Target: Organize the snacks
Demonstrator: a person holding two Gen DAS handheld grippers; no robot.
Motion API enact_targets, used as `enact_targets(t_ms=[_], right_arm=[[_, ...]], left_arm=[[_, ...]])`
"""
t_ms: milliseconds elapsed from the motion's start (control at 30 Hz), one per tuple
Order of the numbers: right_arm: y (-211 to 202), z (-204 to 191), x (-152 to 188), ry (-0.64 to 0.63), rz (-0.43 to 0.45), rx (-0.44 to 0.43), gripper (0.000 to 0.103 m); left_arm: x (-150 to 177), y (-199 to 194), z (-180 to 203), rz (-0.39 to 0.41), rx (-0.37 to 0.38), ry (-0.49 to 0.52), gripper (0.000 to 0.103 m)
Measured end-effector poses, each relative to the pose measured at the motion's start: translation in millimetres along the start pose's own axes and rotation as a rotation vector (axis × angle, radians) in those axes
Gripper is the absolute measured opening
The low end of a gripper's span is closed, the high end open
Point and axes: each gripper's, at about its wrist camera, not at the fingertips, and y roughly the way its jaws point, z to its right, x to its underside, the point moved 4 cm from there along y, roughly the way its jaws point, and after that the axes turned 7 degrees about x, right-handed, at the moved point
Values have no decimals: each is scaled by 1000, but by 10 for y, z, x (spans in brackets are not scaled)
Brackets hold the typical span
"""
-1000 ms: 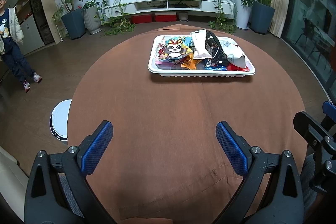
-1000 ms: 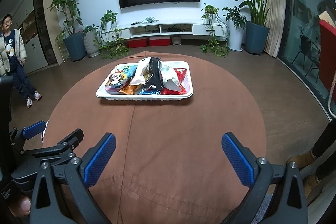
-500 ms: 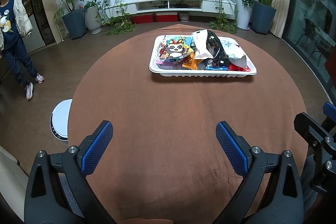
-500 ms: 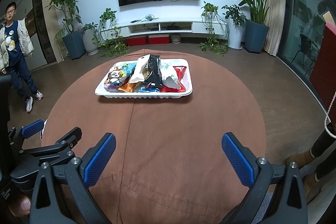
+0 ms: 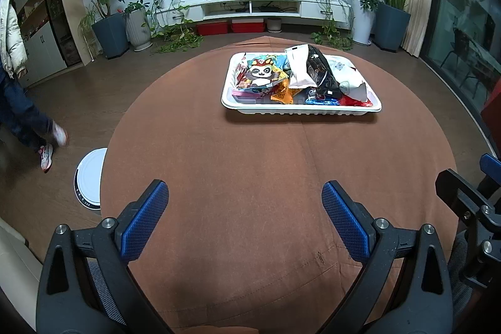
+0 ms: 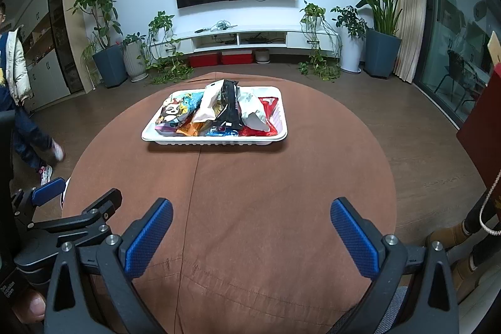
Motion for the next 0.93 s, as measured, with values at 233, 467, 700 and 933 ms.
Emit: enact_targets(t_ms=[233, 467, 700, 933], right_arm=[[3, 1, -7, -1, -1, 0, 103], [-1, 3, -14, 0, -1, 0, 103], [-8, 9, -13, -1, -3, -1, 103], [19, 32, 30, 7, -12, 5, 103]], left_arm=[[1, 0, 7, 0, 0, 0, 100], [3, -3, 9, -2, 2, 3, 100], [1, -10, 16, 7, -2, 8, 100], [-18, -42, 8, 47, -49, 15, 100]])
